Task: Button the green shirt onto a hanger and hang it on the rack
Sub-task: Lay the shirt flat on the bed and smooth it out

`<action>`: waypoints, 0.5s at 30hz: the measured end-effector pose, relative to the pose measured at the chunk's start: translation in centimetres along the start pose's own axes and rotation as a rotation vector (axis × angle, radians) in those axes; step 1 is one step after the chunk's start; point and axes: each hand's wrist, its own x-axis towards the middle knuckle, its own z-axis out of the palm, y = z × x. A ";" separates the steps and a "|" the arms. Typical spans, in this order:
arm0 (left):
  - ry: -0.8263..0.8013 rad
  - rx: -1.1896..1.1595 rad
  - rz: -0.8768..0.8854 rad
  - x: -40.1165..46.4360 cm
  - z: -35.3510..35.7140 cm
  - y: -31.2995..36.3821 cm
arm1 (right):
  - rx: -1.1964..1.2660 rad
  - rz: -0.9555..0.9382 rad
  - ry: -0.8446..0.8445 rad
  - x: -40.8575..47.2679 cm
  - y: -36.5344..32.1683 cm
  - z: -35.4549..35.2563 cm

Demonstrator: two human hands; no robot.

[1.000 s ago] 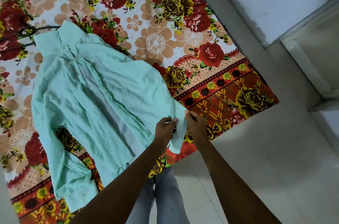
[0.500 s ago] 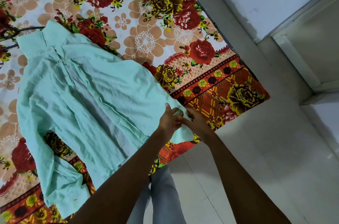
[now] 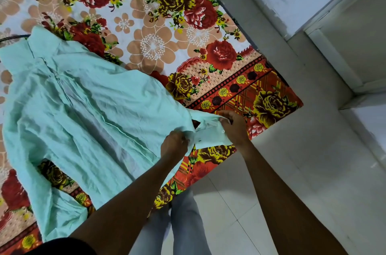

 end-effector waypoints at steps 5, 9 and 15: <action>0.144 0.115 0.372 0.8 0.0 3.2 | -0.165 -0.063 0.022 1.3 0.1 -0.3; 0.098 0.382 0.438 3.1 0.5 4.2 | -0.268 -0.147 0.009 2.8 0.1 -1.1; 0.078 0.471 0.478 4.8 0.9 2.3 | -0.335 -0.144 0.132 5.3 0.7 -2.4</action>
